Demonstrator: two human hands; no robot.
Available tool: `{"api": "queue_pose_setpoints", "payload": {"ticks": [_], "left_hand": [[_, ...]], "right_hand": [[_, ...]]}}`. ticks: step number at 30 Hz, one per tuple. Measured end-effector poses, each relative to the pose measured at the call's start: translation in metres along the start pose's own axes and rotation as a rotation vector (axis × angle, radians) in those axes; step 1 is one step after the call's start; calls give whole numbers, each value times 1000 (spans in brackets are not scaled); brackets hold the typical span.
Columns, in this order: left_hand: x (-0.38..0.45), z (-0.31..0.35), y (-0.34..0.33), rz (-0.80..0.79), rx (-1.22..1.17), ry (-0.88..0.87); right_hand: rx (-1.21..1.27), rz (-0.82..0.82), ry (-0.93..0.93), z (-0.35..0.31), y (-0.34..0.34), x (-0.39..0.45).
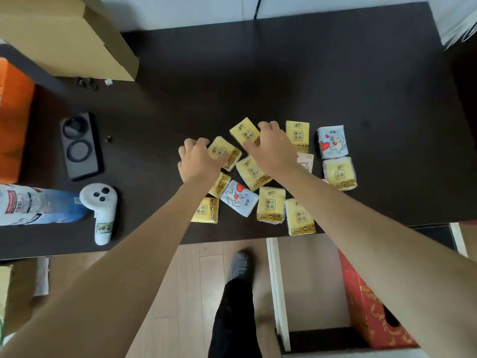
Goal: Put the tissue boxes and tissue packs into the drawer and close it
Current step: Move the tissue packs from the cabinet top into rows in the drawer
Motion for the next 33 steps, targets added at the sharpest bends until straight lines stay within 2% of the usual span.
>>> {"api": "queue_pose_setpoints", "payload": {"ticks": [2,6,10,13,16,19,21,23,26,33], "left_hand": [[2,-1,-3,5,-16,-32],[2,2,4,-10,-127,-25],[-5,11,26,80,-365,-30],[-24,26,51,171,-502,-145],[-62,52,65,119,-651,-277],[-118,74,52,-24,-745,-289],[-162,80,26,-142,-752,-268],[-203,81,-8,-228,-718,-240],[-251,75,-63,-302,-620,-221],[-288,73,-150,-293,-322,-317]], "right_hand": [[-58,14,-27,-3,-5,5],[5,-21,-59,-7,-2,7],[323,95,-176,11,26,-17],[551,104,-275,42,53,-55],[666,44,-333,76,76,-104],[665,17,-346,113,89,-159],[709,-2,-357,141,91,-198],[732,-88,-365,167,87,-235],[608,-206,-301,204,77,-273],[394,-261,-148,265,49,-280]]}}
Point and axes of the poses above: each hand's wrist, its own x-axis towards the middle knuckle, its own y-axis out of the back of the hand, z = x × y, the point moved 2 cm from there along x, towards the middle knuckle, and after that the axes turned 7 degrees about -y, right-handed, at the moved point
